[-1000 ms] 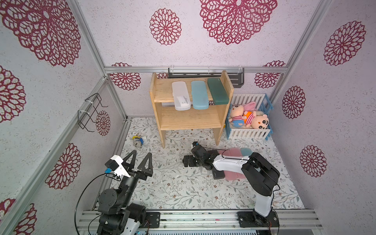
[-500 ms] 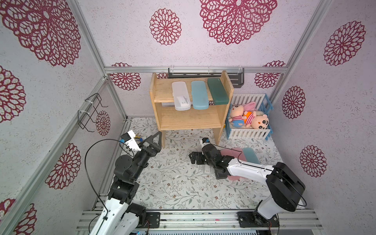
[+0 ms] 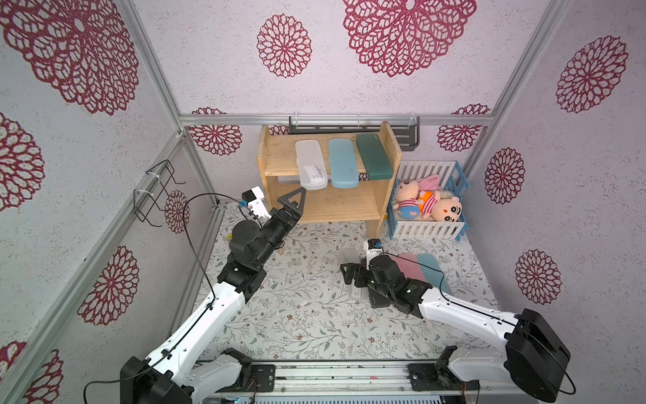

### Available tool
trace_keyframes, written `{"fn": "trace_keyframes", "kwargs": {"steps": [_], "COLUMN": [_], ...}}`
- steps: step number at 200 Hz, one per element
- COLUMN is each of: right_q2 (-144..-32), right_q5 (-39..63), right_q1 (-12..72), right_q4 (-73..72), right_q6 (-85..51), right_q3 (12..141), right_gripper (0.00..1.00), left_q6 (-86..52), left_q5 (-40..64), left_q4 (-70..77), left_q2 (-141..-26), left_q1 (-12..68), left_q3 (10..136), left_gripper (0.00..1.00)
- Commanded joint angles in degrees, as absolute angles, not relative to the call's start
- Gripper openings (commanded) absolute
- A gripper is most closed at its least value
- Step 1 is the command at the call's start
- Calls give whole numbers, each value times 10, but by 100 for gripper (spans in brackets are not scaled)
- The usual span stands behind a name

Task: Remove the pencil cases from the shelf
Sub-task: Pick up the pencil case from the shelf.

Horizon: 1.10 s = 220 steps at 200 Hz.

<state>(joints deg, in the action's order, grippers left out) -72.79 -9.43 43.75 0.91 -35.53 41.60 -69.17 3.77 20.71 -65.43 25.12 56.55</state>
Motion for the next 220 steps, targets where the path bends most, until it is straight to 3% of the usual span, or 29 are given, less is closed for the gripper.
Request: {"fn": "trace_keyframes", "kwargs": {"steps": [1,54,166,188,220], "right_q2": [-689,-645,-608,-609,-605], "right_q5": [-112,-122,-131,-129,-131], "right_q1": [428,417,397,396,396], "right_q4": [13,27,45,45,47], "right_q6": [-347,-353,-343,-343,-342], "right_q3": [408,385,359,360,360], "right_gripper": [99,99,99,99,99], "left_q6": [-694,-714,-744,-746,-738], "left_q5": [27,32,47,52,58], "left_q4": [244,228,265,265,293], "left_q2": [-662,-711,-767,-773,-776], "left_q1": [253,243,244,243,245], "left_q3": [596,647,665,666,659], "left_gripper": [97,100,90,84,63]}}
